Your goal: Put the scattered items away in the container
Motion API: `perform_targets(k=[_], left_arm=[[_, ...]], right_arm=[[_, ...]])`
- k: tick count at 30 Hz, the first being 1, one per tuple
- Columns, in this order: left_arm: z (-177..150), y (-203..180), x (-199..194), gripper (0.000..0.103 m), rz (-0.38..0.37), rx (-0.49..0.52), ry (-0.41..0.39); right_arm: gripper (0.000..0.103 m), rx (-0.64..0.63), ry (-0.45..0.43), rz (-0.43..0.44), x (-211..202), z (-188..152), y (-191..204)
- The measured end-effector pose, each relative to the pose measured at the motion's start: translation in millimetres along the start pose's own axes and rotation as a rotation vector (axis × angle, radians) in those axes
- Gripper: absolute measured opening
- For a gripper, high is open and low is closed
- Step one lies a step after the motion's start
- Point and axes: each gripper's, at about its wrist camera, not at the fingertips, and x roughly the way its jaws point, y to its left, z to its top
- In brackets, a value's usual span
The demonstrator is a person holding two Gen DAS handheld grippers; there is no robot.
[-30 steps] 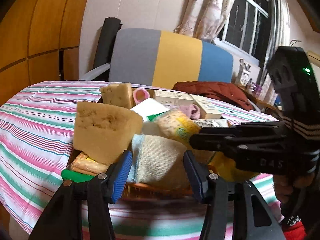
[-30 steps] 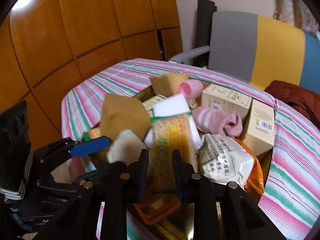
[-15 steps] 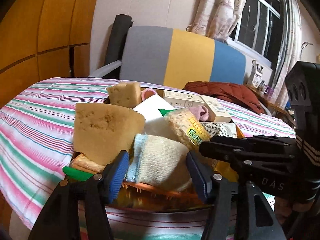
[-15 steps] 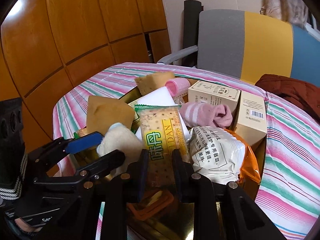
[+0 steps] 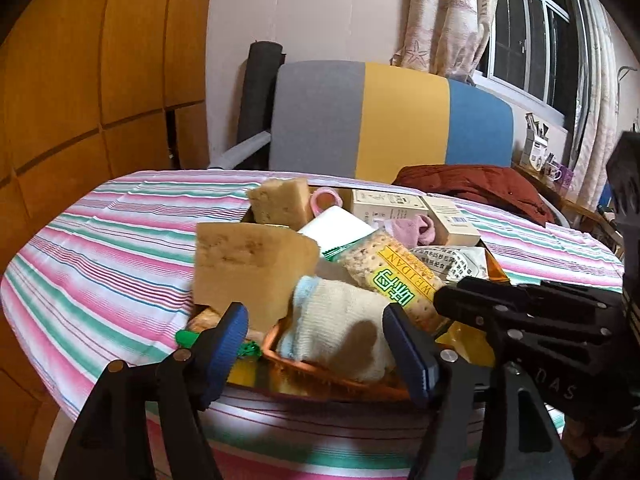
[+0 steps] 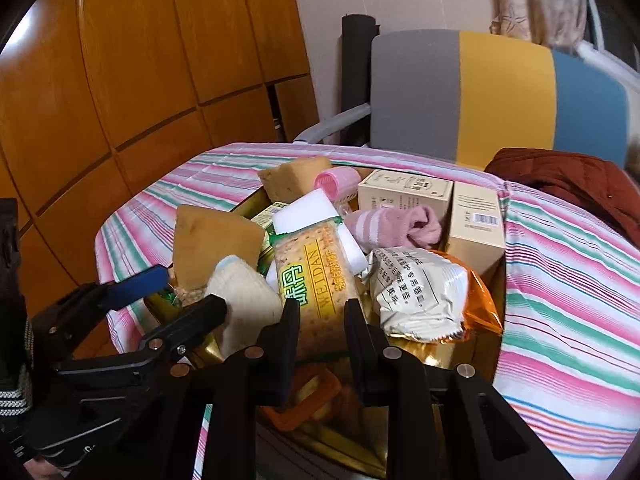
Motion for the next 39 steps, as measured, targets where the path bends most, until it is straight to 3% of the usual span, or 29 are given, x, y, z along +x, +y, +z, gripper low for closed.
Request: perform_targets(k=[6,14,17,26,39], left_arm=[[1,1,-9,0.072,0.050,-0.005,-0.012],[3,0,-29,0.072,0.127,-0.008,-0.075],[5,-6,-35,0.071,0.178,0.016,-0.084],[5,-5,-42,0.062,0.130,-0.020,-0.032],[2,-1,-43,0.061,0.122,-0.042,-0.023]], right_arm=[[0.025,-0.013,-0.013,-0.036,-7,-8,6],[0.051,0.002,-0.034,-0.081,-17,-19,5],[0.055,-0.013,-0.046,-0.091,-22,-23,9],[0.064,-0.044,-0.065,-0.098,-27,-28,18],[0.069,-0.040,-0.080,-0.112,-30,-29,16]])
